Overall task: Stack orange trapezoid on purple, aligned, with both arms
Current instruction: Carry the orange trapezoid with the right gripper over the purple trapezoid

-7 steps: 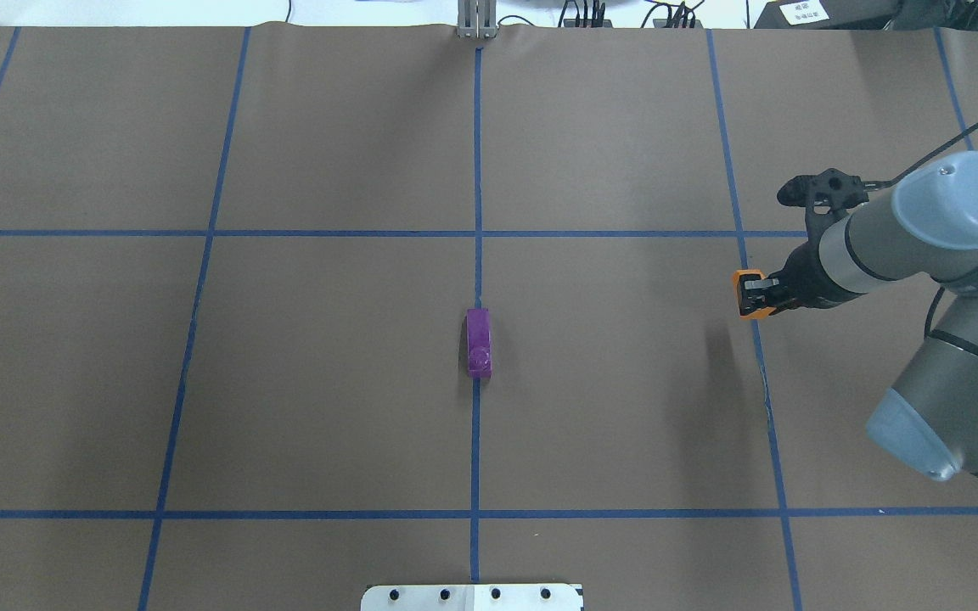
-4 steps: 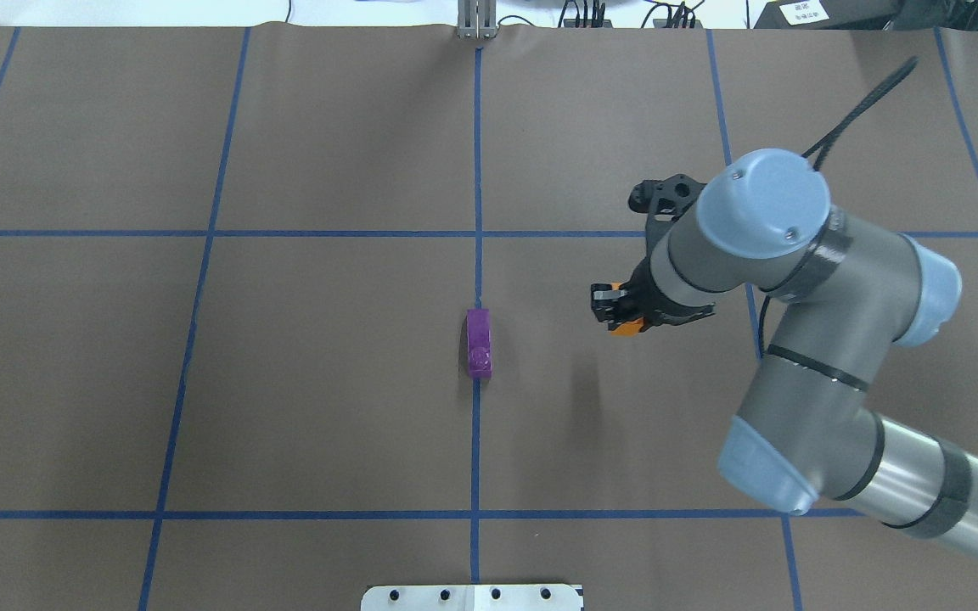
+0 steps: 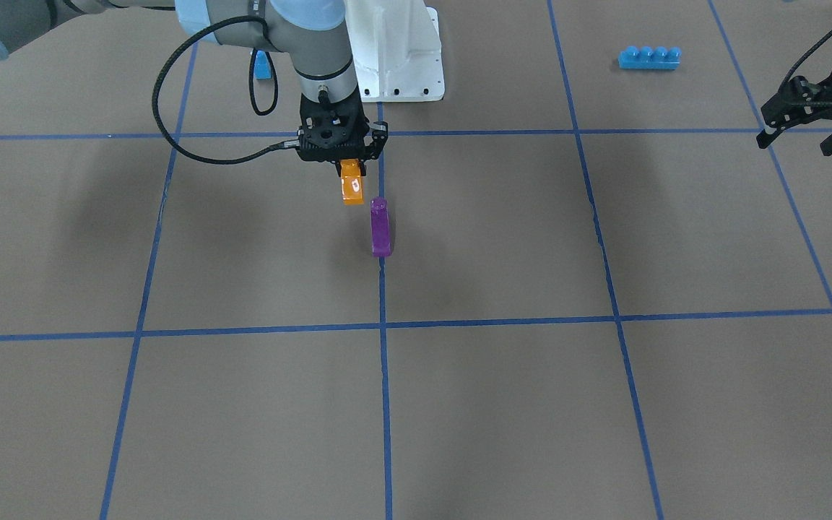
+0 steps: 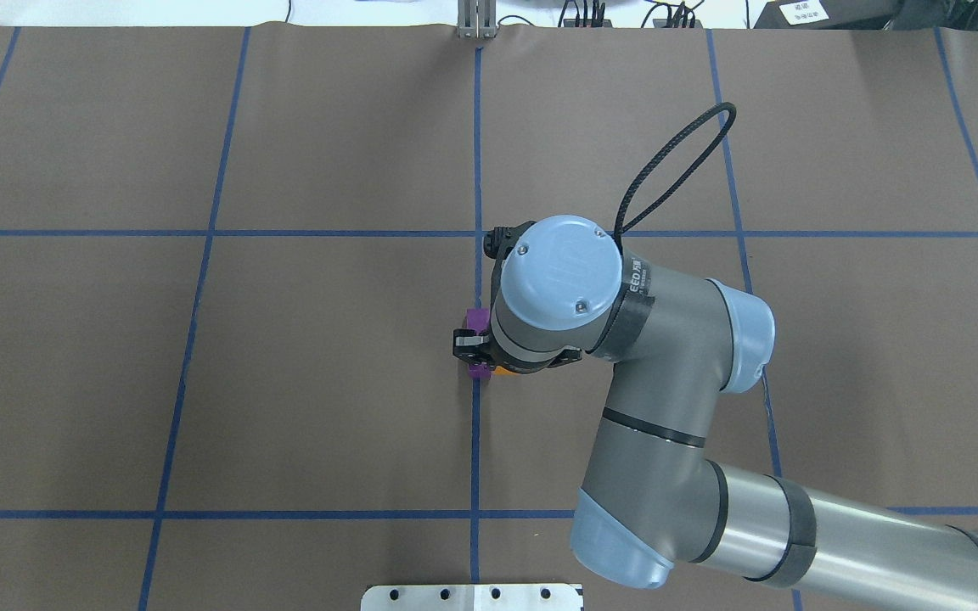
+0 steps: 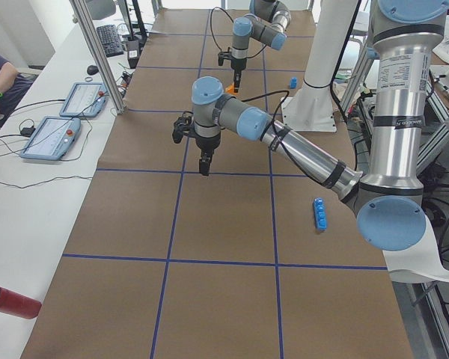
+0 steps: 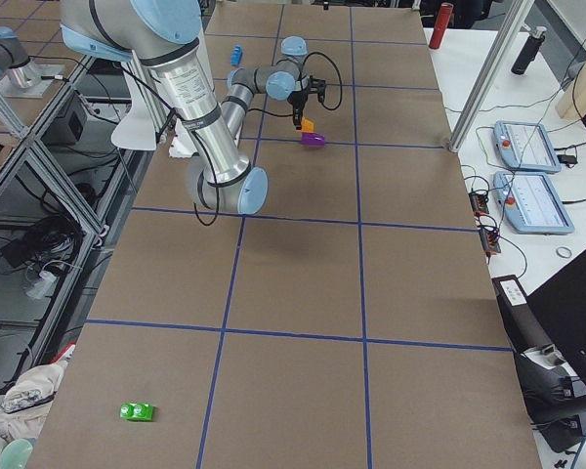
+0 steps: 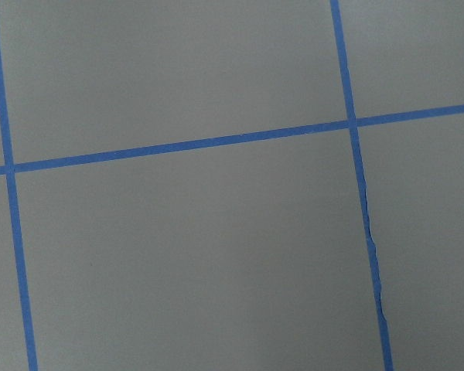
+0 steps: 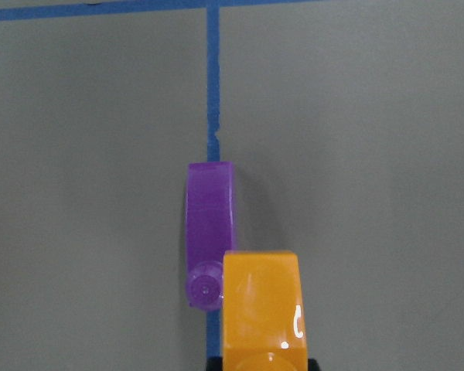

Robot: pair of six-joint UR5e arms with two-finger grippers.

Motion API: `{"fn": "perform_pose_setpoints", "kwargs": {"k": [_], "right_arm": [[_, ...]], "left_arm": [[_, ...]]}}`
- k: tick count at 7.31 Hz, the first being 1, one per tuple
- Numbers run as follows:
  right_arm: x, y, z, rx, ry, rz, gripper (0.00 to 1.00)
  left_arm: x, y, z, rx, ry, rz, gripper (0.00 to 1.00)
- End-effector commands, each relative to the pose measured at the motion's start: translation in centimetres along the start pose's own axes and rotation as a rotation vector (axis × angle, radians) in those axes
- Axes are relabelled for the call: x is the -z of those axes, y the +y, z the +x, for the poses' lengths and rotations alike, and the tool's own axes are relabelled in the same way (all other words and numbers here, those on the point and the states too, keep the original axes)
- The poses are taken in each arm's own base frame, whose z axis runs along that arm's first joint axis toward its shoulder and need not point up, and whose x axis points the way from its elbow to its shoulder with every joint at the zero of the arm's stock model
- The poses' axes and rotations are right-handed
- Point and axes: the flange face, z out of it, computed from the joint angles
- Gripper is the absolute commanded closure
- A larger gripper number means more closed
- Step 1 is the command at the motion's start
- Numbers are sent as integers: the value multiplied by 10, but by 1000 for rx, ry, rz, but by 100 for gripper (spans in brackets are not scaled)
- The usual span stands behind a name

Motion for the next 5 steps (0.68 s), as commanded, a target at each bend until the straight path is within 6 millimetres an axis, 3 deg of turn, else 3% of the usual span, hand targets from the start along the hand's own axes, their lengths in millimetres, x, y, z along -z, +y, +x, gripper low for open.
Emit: {"fn": "perform_pose_setpoints", "kwargs": {"k": [1, 5], "right_arm": [[-8, -5, -14, 1, 23, 47, 100], [-21, -13, -32, 7, 51, 66, 100]], "left_arm": [[-1, 0, 0, 1, 0, 0, 0], [-1, 0, 0, 0, 0, -1, 0]]}}
